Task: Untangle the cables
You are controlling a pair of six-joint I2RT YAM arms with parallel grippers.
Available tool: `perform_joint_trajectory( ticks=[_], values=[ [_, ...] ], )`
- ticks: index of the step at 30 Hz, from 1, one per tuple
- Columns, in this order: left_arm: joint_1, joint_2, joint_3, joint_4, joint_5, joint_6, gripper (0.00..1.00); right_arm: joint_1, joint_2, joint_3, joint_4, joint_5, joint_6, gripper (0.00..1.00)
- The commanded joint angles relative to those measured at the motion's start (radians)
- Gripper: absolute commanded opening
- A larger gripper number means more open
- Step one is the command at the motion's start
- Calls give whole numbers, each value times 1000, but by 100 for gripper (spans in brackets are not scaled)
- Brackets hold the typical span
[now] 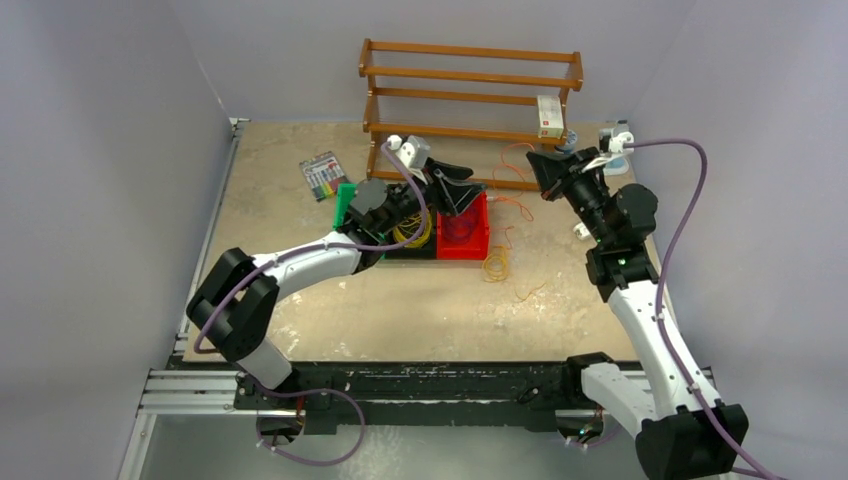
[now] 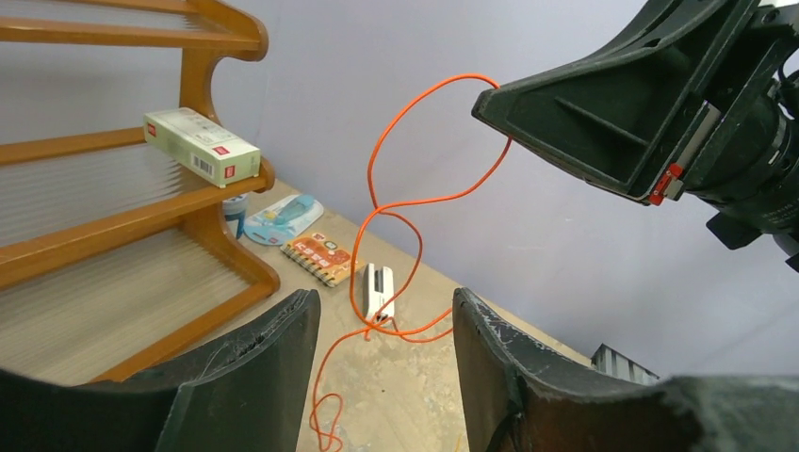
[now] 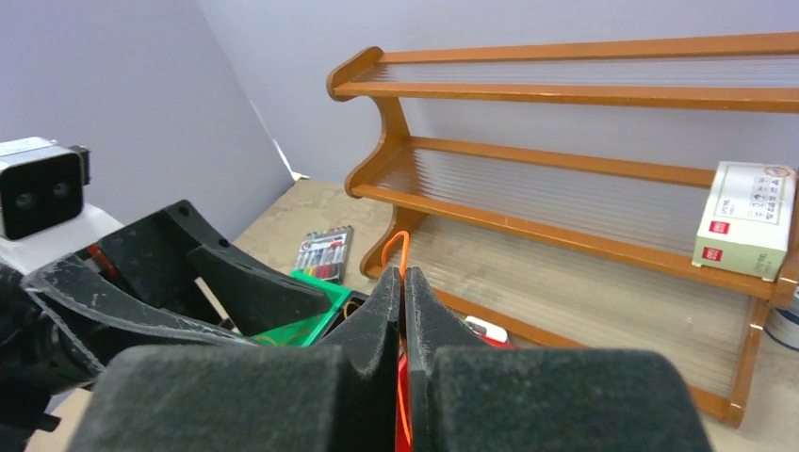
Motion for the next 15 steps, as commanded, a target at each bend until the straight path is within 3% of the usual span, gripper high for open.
perform_joint_trajectory(
  ticks=[1,15],
  values=[
    [-16,44,61,98,11,17,54,-5,7,57,55,-83,22,0],
    [-55,192,178,180,3,-29,54,-5,17,63,94,-141,81,0]
  ],
)
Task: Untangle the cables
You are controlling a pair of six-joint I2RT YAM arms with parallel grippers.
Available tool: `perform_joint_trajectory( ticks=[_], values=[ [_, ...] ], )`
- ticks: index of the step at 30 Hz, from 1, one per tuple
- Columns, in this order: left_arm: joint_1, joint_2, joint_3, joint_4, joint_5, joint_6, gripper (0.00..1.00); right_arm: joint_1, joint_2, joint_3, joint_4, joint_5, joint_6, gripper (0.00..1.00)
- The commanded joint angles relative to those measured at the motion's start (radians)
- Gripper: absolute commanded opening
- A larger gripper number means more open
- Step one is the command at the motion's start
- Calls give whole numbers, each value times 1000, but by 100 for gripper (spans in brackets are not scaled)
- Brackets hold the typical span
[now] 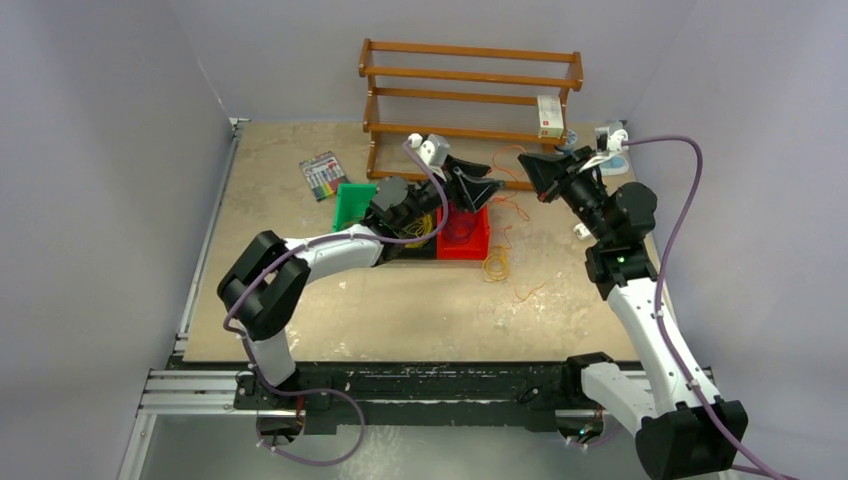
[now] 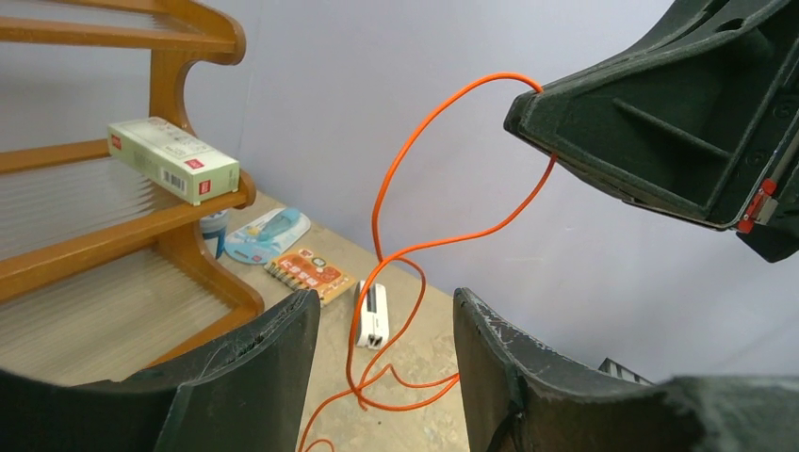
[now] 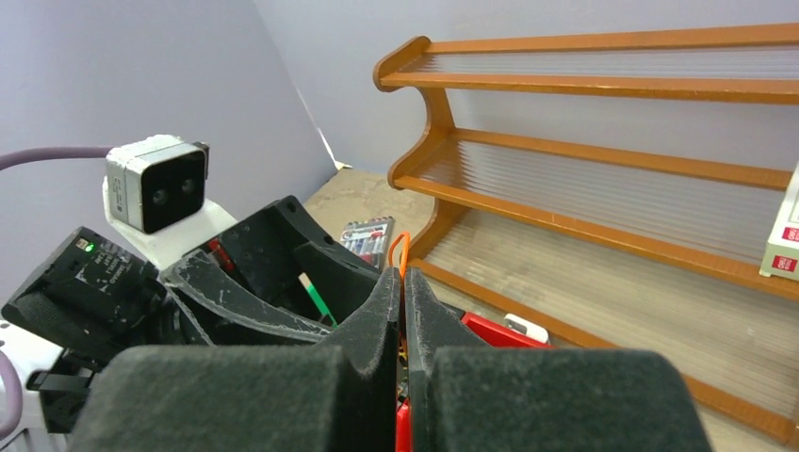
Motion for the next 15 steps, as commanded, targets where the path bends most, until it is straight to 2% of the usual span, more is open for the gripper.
perform_joint_trajectory(
  ticks=[1,9,12,15],
  values=[
    [-23,36,81,92,8,-15,54,-5,1,58,82,-43,27,0],
    [-66,156,152,91,28,-18,53,-5,11,85,117,-66,58,0],
    [-89,207,184,59,32,-3,46,-5,8,97,132,-72,72,0],
    [-99,251,205,26,20,-2,33,-6,-1,111,137,-71,75,0]
  ],
)
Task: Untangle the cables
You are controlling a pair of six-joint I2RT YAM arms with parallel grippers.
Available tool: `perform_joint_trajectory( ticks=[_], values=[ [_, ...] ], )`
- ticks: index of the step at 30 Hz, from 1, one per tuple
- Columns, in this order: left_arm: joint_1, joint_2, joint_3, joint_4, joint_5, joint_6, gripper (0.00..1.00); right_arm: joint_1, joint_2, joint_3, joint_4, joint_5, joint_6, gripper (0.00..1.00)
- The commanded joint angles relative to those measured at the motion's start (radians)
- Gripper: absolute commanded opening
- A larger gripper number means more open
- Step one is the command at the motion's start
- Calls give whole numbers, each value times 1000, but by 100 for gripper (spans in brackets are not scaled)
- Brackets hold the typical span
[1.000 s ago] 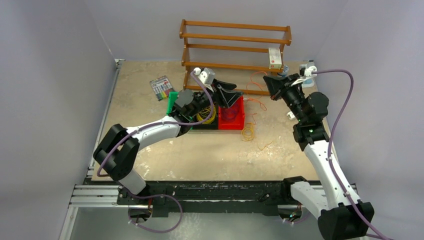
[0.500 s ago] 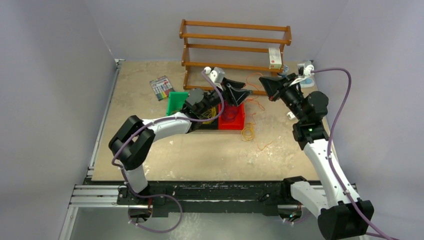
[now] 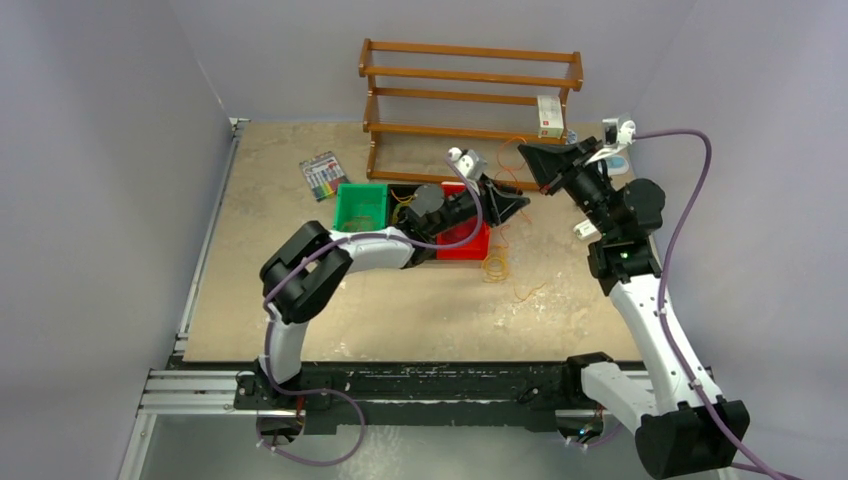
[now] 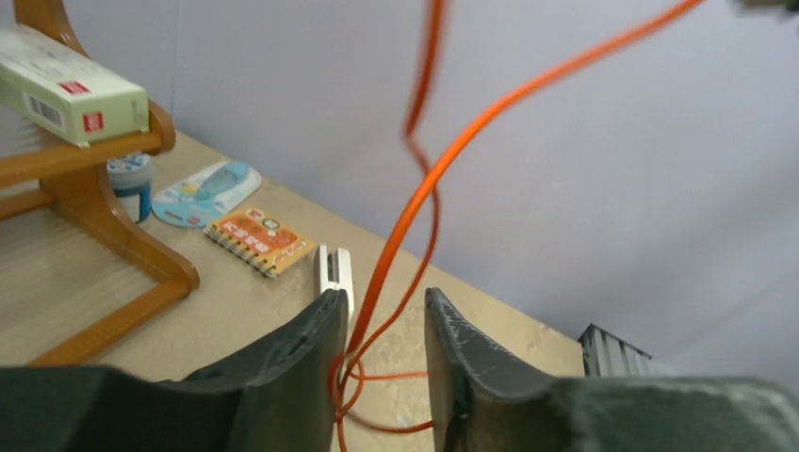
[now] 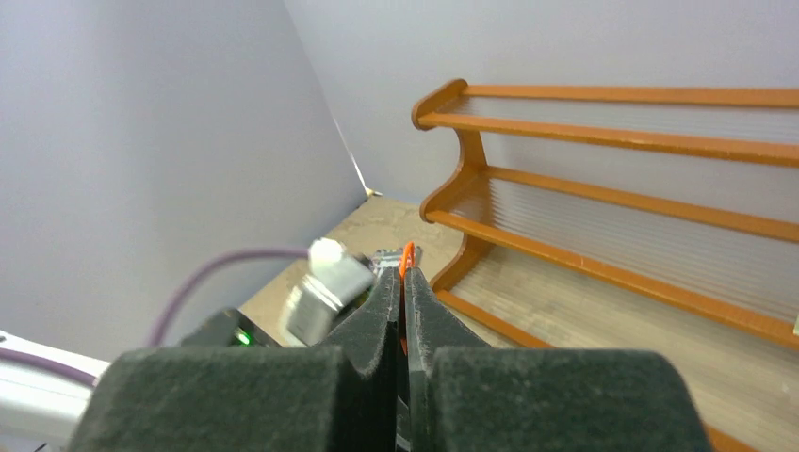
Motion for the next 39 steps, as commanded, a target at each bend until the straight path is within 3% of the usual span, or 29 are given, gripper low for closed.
perform_joint_trajectory(
  ticks=[1,6,29,33,39],
  values=[
    [-20,54,60,-5,4,-1,28,-5,-21,63,85,-24,22,0],
    [-20,108,75,-43,-10,-7,14,-5,-40,122,83,-23,31,0],
    [-29,199,73,-114,-41,8,11,-5,-53,370,182,97,-36,0],
    [-29,165,57,-116,-60,-8,0,-5,-35,378,183,78,-21,0],
    [-25,42,37,-144,-107,14,0,-5,-39,326,167,79,-12,0]
  ],
)
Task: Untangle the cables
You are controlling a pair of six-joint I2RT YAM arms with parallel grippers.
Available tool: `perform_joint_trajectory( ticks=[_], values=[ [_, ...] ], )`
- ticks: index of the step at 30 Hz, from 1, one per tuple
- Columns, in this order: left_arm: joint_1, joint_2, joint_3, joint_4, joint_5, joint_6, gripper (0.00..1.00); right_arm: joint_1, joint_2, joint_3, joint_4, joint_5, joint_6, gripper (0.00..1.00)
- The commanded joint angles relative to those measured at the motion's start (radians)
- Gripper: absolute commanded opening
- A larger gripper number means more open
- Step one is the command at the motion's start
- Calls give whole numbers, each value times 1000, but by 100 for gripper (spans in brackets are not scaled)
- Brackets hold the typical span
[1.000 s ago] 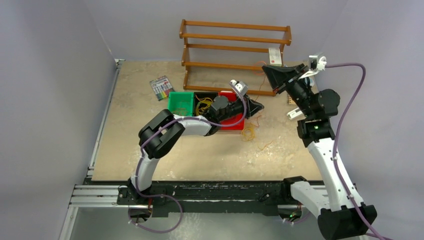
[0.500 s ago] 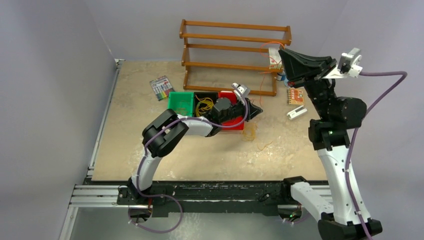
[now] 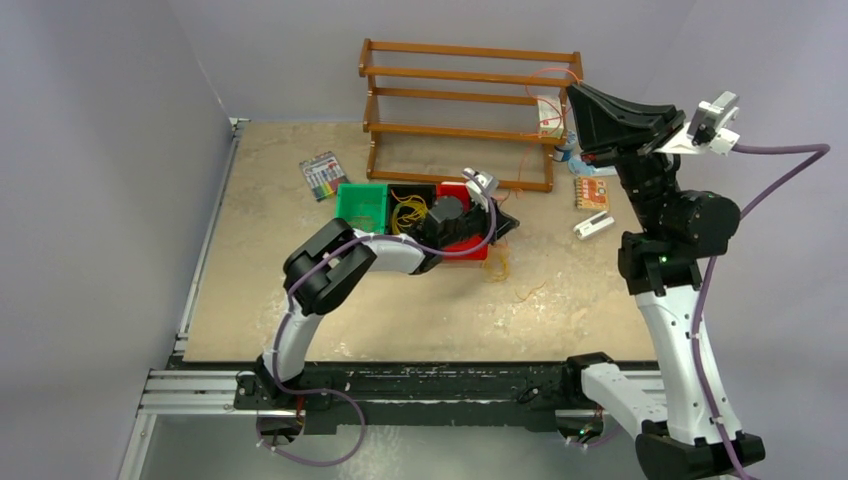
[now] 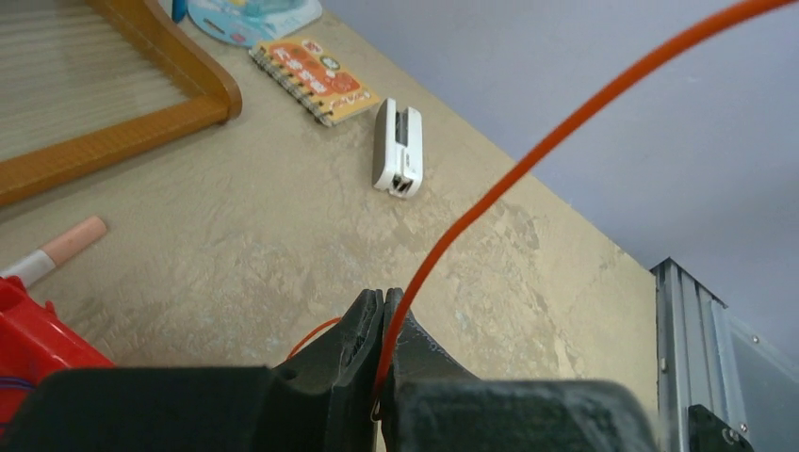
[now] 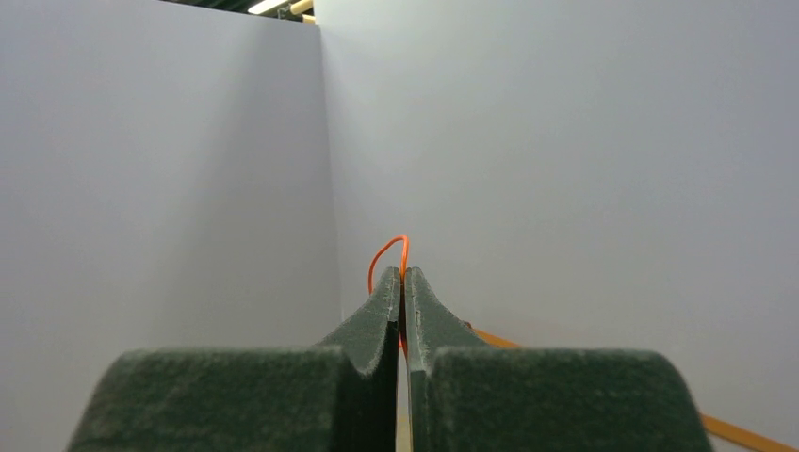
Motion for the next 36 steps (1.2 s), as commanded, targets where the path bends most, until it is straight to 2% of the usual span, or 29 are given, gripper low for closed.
perform_joint_trajectory(
  ticks=[1,11,16,30,33,36],
  values=[
    [1,-170,3,14,-46,18,0,-5,-8,-23,29,20,3,0],
    [53,-312,136,-81,14,-39,0,-5,-43,-135,-63,92,-60,0],
    [55,-357,193,-165,16,-8,0,-5,-71,-185,-106,134,-77,0],
    [64,-406,223,-199,-26,6,0,-5,-111,-339,-178,105,-81,1],
    [66,-407,217,-191,-24,5,0,-5,-123,-371,-197,114,-72,5],
    [72,-413,211,-171,-23,-10,0,-5,-141,-398,-232,157,-70,19]
  ],
)
